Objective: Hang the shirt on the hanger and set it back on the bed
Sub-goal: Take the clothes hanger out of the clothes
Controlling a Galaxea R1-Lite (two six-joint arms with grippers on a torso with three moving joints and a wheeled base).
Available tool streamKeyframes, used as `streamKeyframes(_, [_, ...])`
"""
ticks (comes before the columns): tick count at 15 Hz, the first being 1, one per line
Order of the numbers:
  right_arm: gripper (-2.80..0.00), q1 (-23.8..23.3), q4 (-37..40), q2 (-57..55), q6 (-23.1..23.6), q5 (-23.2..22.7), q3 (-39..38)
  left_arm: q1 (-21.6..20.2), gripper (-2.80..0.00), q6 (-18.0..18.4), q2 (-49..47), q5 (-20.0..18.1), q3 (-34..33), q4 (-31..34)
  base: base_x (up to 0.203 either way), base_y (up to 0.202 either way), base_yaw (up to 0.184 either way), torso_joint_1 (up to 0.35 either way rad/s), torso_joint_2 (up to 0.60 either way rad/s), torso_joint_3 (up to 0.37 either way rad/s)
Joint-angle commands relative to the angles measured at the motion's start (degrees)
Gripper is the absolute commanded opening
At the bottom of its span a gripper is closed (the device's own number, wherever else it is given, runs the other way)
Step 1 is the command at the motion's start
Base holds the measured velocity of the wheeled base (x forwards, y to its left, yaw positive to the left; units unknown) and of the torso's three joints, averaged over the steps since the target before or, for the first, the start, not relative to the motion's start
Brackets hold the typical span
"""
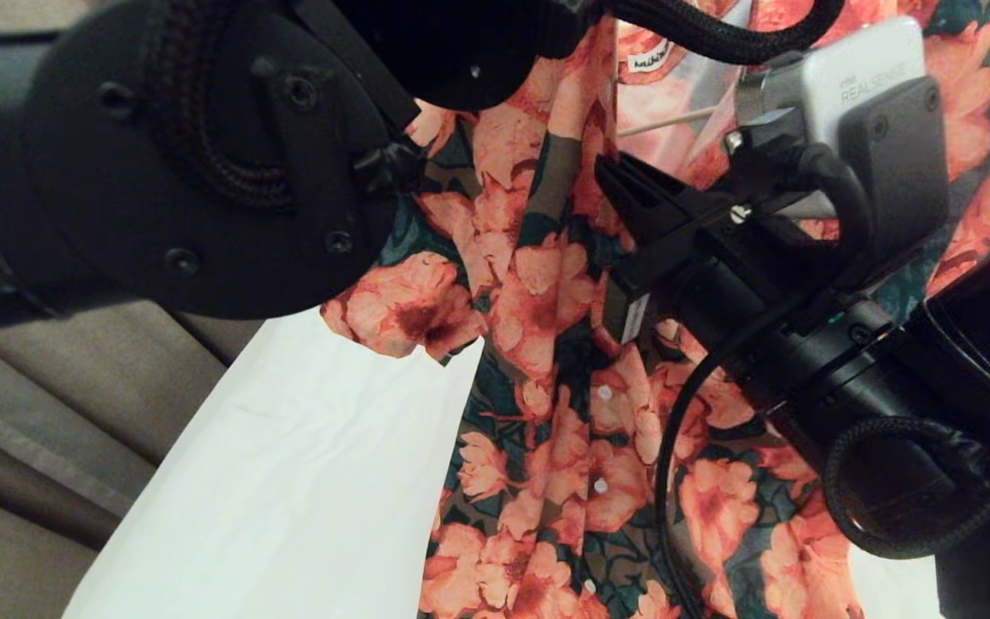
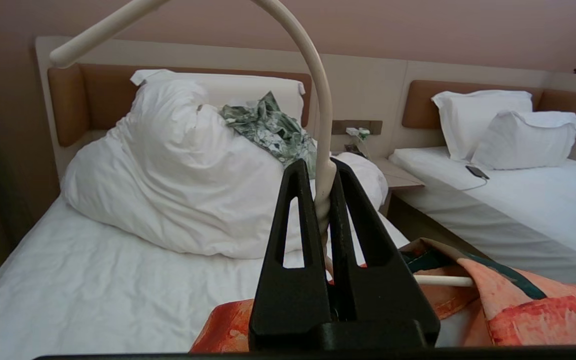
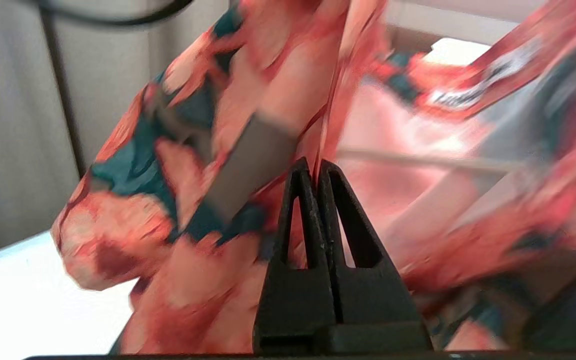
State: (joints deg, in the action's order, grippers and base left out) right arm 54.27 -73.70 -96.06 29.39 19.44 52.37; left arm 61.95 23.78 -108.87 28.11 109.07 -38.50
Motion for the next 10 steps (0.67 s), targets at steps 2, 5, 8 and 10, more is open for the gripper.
streamKeyframes(2, [-2.8, 0.57, 1.26, 2.97, 0.6, 0.08, 1.35, 0.01, -2.8, -0.09, -0.15, 0.22, 0.0, -0.17, 0.0, 0.0, 0.0, 0.0, 0.0, 0.0])
streamKeyframes(5, [-2.8, 0.59, 1.27, 3.93, 1.28, 0.07, 3.62, 0.01, -2.8, -0.23, -0.46, 0.28, -0.08, -0.61, 0.0, 0.0, 0.0, 0.0, 0.0, 0.0])
streamKeyframes(8, [-2.8, -0.12, 1.37, 2.82, 1.28, -0.29, 6.24, 0.19, -2.8, -0.23, -0.73, 0.28, -0.08, -0.61, 0.0, 0.0, 0.0, 0.0, 0.0, 0.0])
streamKeyframes(10, [-2.8, -0.39, 1.3, 1.34, 1.28, -0.6, 8.55, 0.27, -2.8, -0.67, -0.73, 0.28, -0.08, -0.88, 0.0, 0.0, 0.0, 0.0, 0.0, 0.0])
